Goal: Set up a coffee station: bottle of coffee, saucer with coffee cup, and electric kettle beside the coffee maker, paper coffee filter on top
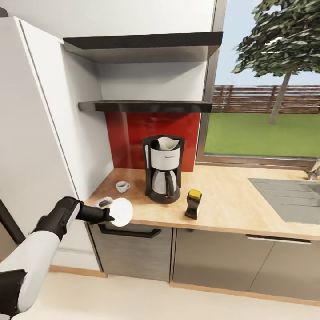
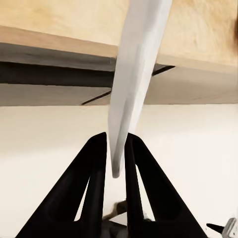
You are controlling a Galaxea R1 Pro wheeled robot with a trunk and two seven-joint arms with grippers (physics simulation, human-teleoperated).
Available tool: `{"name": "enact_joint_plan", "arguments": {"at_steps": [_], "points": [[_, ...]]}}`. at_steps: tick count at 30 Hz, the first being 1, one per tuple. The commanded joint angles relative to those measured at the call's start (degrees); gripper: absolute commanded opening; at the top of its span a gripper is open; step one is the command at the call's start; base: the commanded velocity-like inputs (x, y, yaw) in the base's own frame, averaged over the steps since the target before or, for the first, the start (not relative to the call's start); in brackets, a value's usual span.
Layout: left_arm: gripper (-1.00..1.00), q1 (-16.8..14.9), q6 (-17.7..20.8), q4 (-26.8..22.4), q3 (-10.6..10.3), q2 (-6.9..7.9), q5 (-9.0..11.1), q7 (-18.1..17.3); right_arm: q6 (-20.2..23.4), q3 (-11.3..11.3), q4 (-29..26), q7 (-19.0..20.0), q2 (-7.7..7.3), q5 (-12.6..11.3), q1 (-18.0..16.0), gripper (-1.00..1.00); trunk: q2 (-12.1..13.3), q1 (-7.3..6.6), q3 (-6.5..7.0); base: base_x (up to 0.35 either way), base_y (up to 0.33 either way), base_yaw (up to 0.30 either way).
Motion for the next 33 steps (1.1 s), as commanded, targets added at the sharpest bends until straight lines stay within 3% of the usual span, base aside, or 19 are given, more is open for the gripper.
{"name": "enact_joint_plan", "arguments": {"at_steps": [1, 6, 13, 15, 16, 18, 20, 22, 26, 33], "points": [[-1.00, -0.05, 0.33, 0.11, 1.59, -0.58, -0.47, 1.17, -0.02, 0.40, 0.02, 0.19, -0.03, -0.42, -0.06, 1.00, -0.13, 0.04, -0.13, 0.000, 0.000, -0.299], [-1.00, -0.05, 0.33, 0.43, 8.99, -3.05, -0.36, 9.35, -0.01, 0.45, 0.02, 0.19, 0.03, -0.42, -0.06, 1.00, -0.13, 0.04, -0.07, 0.000, 0.000, -0.295], [-1.00, -0.06, 0.33, 0.42, 17.62, -3.99, 1.43, 16.61, -0.05, 0.43, -0.06, 0.19, 0.05, -0.42, -0.06, 1.00, -0.13, 0.04, 0.06, 0.000, 0.000, -0.105], [-1.00, -0.01, 0.27, 0.45, 20.49, -4.07, 1.86, 20.54, -0.09, 0.45, -0.06, 0.19, 0.05, -0.42, -0.06, 1.00, -0.13, 0.04, 0.06, 0.000, 0.000, -0.007], [-1.00, 0.02, 0.18, 0.44, 23.33, -4.17, 2.90, 24.54, -0.15, 0.41, -0.06, 0.19, 0.03, -0.42, -0.06, 1.00, -0.13, 0.04, 0.06, 0.000, 0.000, -0.002], [-1.00, 0.23, -0.07, 0.45, 25.74, -4.71, 5.18, 28.67, -0.19, 0.45, -0.02, 0.19, 0.03, -0.42, -0.06, 1.00, -0.13, 0.04, 0.06, 0.000, 0.000, -0.001], [-1.00, 0.66, -0.36, 0.45, 26.55, -5.98, 7.42, 30.91, -0.20, 0.40, 0.01, 0.13, -0.03, -0.42, -0.06, 1.00, -0.13, 0.04, 0.06, 0.000, 0.000, 0.000], [-1.00, 0.80, -0.42, 0.44, 26.64, -6.57, 7.91, 31.35, -0.20, 0.40, 0.01, 0.13, -0.03, -0.42, -0.06, 1.00, -0.13, 0.04, 0.06, 0.000, 0.000, 0.000], [-1.00, 0.90, -0.46, 0.38, 26.72, -7.31, 8.15, 31.62, -0.20, 0.45, 0.02, 0.11, -0.04, -0.42, -0.06, 1.00, -0.13, 0.04, 0.06, 0.173, -0.052, 0.000], [-1.00, 1.01, -0.47, 0.43, 26.76, -7.37, 8.11, 31.66, -0.20, 0.46, 0.03, 0.10, -0.04, -0.42, -0.06, 1.00, -0.13, 0.04, 0.06, 0.249, -0.048, 0.000]]}}
